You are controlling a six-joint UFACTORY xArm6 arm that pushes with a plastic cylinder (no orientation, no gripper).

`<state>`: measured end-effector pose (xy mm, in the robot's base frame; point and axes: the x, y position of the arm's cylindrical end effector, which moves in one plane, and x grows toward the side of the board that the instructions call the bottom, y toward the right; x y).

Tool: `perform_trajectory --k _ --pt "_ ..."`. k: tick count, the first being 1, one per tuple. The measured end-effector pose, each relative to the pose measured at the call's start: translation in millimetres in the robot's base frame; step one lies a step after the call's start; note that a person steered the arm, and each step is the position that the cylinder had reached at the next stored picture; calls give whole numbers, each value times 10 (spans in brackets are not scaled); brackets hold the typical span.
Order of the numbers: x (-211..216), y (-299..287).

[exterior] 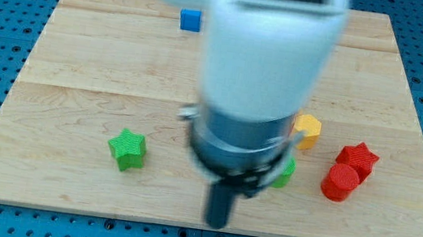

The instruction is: Move green blocks towards red blocks

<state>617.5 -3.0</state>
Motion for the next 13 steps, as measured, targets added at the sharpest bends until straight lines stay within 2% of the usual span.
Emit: perform_trajectory --k 1,2,3,4,5,6,7,8,9,10,11,12,13 --pt "-15 -985" --pt "-263 -1734" --pt "-550 -1622" --pt "-784 -787" --pt "-734 -482" --pt "-699 -1175" --pt "-1076 -1041" --pt "-1278 -722" --pt "-1250 95" --pt "-1091 360" --pt "-1088 -418" --pt "-951 -663" --pt "-655 -349"
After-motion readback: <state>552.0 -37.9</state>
